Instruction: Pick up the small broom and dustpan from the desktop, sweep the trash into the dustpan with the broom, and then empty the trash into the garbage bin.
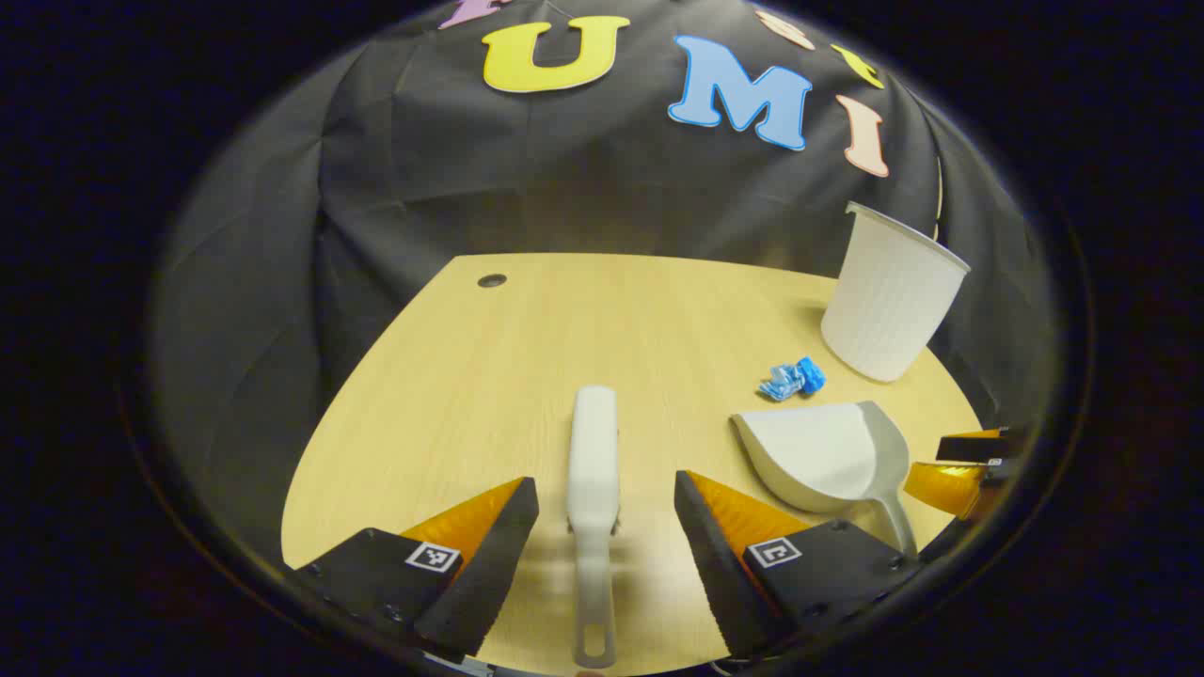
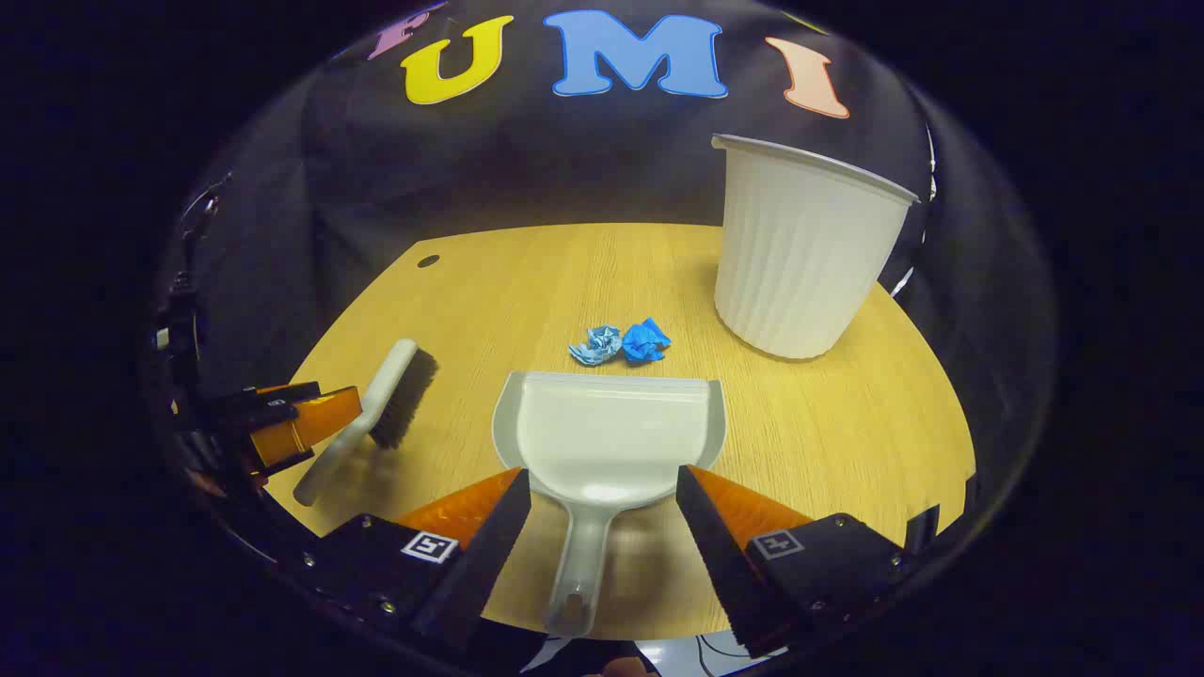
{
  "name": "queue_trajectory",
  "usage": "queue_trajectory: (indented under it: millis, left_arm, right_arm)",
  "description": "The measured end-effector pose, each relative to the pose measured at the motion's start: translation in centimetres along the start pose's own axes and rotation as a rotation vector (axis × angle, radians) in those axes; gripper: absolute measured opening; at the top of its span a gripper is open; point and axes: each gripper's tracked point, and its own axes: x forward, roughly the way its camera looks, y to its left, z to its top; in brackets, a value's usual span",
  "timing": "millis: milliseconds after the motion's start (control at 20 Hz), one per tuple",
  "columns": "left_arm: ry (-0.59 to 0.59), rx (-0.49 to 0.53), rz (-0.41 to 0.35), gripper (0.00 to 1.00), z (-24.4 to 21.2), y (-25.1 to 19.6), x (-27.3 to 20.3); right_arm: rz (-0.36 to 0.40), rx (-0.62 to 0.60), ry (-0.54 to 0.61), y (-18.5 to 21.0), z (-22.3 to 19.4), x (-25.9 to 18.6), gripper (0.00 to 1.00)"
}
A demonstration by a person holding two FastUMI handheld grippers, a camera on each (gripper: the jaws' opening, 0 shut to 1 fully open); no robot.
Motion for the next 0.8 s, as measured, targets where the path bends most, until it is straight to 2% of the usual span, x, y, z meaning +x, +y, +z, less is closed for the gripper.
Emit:
queue_trajectory:
  millis: [300,800]
  left_arm:
    - [0.121,0.024,-0.015,0.94,-2.7,0.3,1.3]
    - [0.269,0.019,-0.011,0.96,-5.4,1.7,4.0]
  right_arm:
    - [0.024,0.07,0.148,0.3,-2.6,1.0,0.98]
    - [0.041,0.092,0.279,1.3,-4.4,4.2,0.98]
